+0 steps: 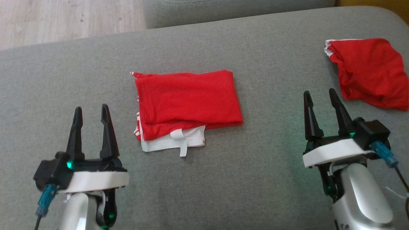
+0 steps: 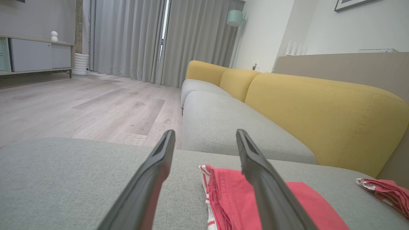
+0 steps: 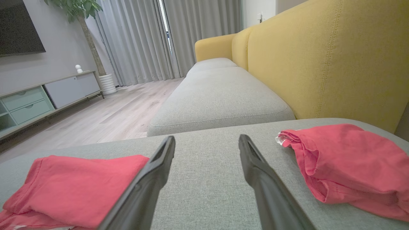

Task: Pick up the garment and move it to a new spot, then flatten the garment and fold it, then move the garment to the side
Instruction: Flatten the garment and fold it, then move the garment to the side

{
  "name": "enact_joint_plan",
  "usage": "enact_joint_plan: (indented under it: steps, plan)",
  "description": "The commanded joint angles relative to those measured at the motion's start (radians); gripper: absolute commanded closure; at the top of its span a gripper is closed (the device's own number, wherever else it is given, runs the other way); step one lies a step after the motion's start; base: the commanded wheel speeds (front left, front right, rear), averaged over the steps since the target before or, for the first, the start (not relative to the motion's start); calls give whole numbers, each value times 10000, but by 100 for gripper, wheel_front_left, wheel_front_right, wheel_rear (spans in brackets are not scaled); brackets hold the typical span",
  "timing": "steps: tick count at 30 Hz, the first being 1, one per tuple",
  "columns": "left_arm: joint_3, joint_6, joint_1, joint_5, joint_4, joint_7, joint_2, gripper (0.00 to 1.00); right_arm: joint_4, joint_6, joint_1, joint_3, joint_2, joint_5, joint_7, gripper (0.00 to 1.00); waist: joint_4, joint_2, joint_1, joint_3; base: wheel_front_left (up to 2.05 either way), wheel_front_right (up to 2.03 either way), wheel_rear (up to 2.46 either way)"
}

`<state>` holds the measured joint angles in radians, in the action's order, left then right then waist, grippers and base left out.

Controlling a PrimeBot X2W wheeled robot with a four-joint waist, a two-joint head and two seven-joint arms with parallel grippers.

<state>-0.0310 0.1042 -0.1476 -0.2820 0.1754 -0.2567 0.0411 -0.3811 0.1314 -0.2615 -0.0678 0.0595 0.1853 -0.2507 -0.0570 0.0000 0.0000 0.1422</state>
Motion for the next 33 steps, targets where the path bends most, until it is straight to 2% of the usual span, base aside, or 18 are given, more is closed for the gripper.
enact_joint_plan:
  steps: [1, 8, 15, 21, 30, 33]
  plan:
    - [294, -65, -227, -25, -382, -51, 91, 0, 416, -7, -199, -187, -91, 43, -110, 0, 17, 0, 0, 0, 0, 0, 0]
    - [183, -47, -363, -23, -506, -51, 91, 0, 432, -7, -290, -12, -92, -27, -110, 0, 292, 0, 0, 77, 0, 0, 0]
    - [-236, -73, -477, -195, -706, -51, 91, 0, 104, -7, -668, 350, -92, -302, -110, 0, 879, 0, 0, 348, 0, 0, 0]
    - [-568, -79, -562, -240, -642, -51, 91, 0, -251, -7, -1243, 13, -92, -208, -110, 0, 1457, 0, 0, 633, 0, 0, 0]
    - [-921, -129, -800, -428, -564, -51, 91, 0, -1992, -7, -2230, -270, -93, 208, 393, 0, 2304, 0, 0, 997, 0, 0, 0]
    - [-1027, -152, -834, -484, -517, -51, 91, 0, -2954, -7, -2610, -370, -93, 474, 750, 0, 2546, 0, 0, 1112, 0, 0, 0]
